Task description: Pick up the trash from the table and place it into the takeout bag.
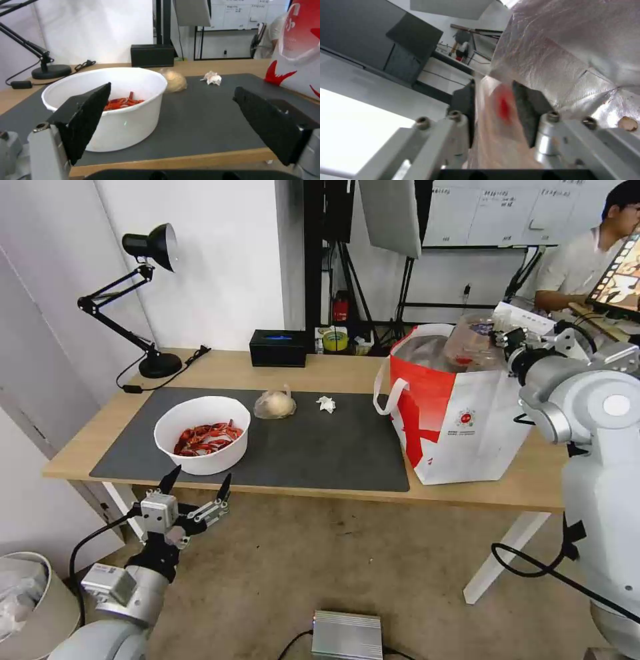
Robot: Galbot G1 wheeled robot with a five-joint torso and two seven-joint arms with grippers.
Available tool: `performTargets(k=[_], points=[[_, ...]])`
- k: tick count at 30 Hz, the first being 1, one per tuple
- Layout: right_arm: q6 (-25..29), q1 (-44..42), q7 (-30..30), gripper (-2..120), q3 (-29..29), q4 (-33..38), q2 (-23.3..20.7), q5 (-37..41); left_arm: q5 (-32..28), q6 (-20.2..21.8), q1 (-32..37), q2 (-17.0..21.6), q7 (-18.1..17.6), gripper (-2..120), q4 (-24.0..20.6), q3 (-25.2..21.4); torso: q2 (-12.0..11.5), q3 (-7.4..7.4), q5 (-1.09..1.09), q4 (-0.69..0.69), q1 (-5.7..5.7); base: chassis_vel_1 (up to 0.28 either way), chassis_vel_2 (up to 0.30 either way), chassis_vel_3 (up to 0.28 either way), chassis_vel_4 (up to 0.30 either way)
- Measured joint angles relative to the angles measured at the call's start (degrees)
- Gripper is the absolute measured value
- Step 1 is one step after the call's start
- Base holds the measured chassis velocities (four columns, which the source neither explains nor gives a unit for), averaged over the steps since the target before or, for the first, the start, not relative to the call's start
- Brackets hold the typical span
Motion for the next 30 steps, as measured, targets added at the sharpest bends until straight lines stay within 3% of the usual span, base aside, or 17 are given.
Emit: performTargets(k=[3,7,10,18,24,30], points=[[0.0,-0.8,-0.2,45,0.1,0.8,0.1,-0.5,0.0,0.0,0.0,0.1,0.0,100,0.0,0.0,0.0,0.00,0.00,0.00,0.00,0.000,0.000,0.000,0.000],[0.3,-1.8,-2.7,56,0.2,1.7,0.3,-1.5,-0.1,-0.1,0.0,0.1,0.0,100,-0.2,-0.2,0.0,0.00,0.00,0.00,0.00,0.000,0.000,0.000,0.000],[1.6,-4.1,-11.6,70,0.3,3.6,0.5,-5.1,-0.2,-0.3,0.0,0.1,0.0,100,-0.4,-0.5,0.0,0.00,0.00,0.00,0.00,0.000,0.000,0.000,0.000],[4.9,-7.8,-24.9,98,-0.7,7.0,-0.2,-12.9,-0.4,-1.0,0.1,-0.1,-0.1,100,-0.5,-1.1,0.0,0.00,0.00,0.00,-0.01,0.000,0.000,0.000,0.000],[6.3,-12.9,-32.9,100,-1.7,12.4,-1.2,-19.6,-0.7,-1.2,0.0,-0.2,-0.1,100,-0.7,-1.3,0.0,-0.01,-0.01,0.01,-0.01,0.000,0.000,0.000,0.000],[9.1,-24.8,-41.3,100,-2.1,18.8,-1.0,-37.0,-0.8,-1.6,-0.6,0.5,-0.2,100,0.6,-0.7,0.0,-0.01,0.00,0.00,-0.01,0.000,0.000,0.000,0.000]])
